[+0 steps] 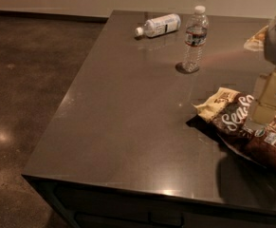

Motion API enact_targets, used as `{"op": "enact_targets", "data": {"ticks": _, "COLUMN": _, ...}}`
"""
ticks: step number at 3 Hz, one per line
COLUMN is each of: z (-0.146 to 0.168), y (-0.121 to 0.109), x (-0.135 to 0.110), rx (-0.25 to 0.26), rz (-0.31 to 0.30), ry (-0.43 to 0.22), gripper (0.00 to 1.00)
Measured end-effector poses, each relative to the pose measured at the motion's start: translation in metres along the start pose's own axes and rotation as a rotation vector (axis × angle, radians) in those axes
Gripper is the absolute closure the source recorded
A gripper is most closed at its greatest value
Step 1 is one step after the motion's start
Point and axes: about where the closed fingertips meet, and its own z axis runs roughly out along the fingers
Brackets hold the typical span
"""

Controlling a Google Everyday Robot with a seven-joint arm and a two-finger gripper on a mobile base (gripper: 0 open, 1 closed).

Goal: Pick water bottle

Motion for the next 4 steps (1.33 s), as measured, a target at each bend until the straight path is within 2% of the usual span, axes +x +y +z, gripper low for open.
{"op": "enact_targets", "data": {"ticks": 1, "z": 0.0, "y": -0.002, "x": 0.0, "rx": 0.005, "rz": 0.005, "ry": -0.002, "gripper": 0.0}}
{"op": "enact_targets", "data": {"ticks": 2, "z": 0.002, "y": -0.016, "x": -0.003, "rx": 0.029, "rz": 0.034, "ry": -0.016, "gripper": 0.0}}
{"op": "enact_targets", "data": {"ticks": 3, "z": 0.006, "y": -0.043, "x": 0.001, "rx": 0.072, "rz": 0.117, "ry": -0.034, "gripper": 0.0}}
{"op": "enact_targets", "data": {"ticks": 4, "z": 0.012, "y": -0.083, "x": 0.004, "rx": 0.13, "rz": 0.208, "ry": -0.062, "gripper": 0.0}}
